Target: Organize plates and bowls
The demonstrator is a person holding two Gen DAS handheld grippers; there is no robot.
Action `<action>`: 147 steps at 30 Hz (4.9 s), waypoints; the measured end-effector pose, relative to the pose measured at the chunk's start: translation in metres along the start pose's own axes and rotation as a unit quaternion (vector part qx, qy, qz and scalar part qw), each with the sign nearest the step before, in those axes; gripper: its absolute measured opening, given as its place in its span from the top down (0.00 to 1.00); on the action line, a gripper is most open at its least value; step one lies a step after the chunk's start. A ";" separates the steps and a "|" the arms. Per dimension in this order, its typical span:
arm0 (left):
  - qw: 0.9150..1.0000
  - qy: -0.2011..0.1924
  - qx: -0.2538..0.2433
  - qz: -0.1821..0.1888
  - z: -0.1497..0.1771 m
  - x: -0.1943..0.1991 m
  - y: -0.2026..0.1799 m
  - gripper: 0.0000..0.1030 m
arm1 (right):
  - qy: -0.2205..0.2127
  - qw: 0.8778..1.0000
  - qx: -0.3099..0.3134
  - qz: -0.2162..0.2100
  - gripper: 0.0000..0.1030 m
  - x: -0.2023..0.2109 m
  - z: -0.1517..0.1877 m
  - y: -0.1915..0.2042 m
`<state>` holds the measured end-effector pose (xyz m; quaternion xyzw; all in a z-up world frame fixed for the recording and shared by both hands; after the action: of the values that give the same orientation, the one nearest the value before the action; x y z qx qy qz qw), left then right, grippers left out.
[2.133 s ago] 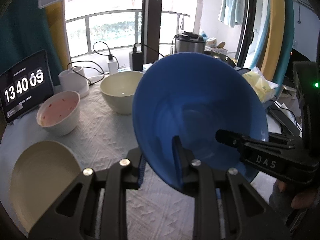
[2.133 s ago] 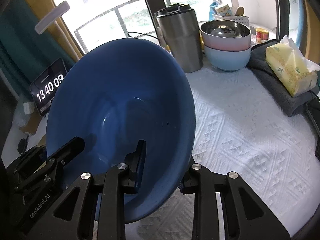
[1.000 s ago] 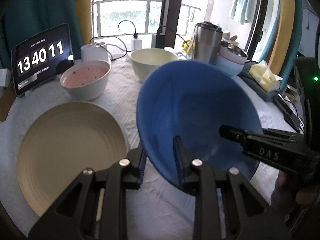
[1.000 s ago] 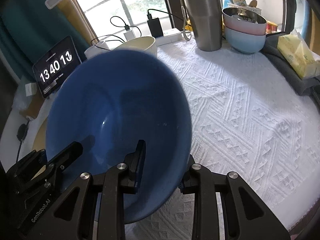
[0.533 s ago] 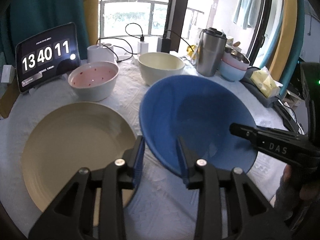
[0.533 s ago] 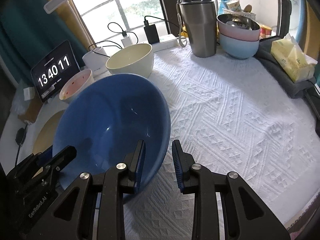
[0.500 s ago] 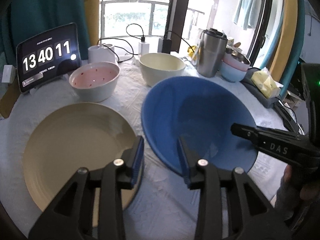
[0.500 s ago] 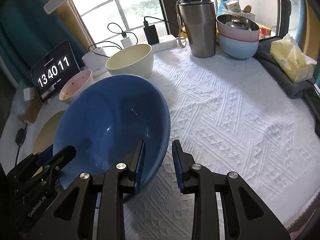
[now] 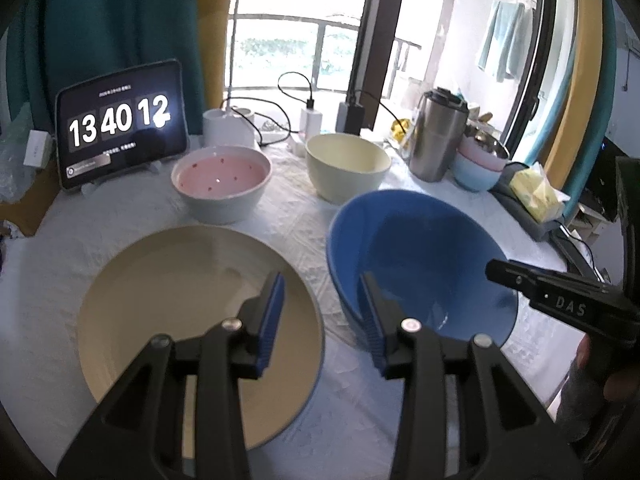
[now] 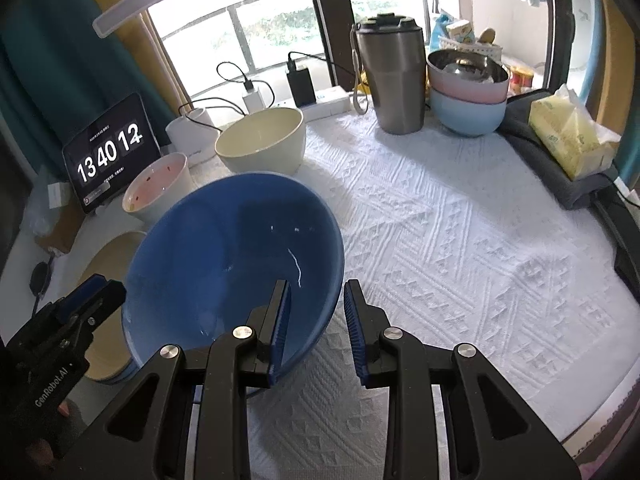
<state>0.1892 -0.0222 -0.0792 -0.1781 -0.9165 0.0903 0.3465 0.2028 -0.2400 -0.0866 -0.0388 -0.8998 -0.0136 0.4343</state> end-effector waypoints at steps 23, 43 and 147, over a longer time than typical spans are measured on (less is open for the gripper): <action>0.999 -0.043 0.010 -0.022 -0.018 0.033 0.038 0.61 | -0.042 0.999 0.016 0.006 0.72 0.026 -0.025 0.027; 0.997 -0.059 0.018 -0.044 -0.037 0.041 0.084 0.61 | -0.045 0.998 0.048 -0.019 0.71 0.019 -0.045 0.087; 0.998 0.037 0.035 -0.040 -0.090 -0.075 0.160 0.72 | 0.073 0.997 -0.004 -0.034 0.83 -0.117 -0.102 0.209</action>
<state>0.3435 0.0994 -0.1034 -0.1319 -0.9057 0.1020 0.3898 0.3719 -0.0440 -0.1163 -0.0091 -0.8663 -0.0349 0.4982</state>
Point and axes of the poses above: each gripper's, at about its wrist camera, not at the fingertips, and x roughly against the way its jaws point, y to its left, z to its underside, the point moved 2 cm from there along -x, roughly the way its jaws point, and after that the axes turned 12 degrees about z, right-handed, at the moved point
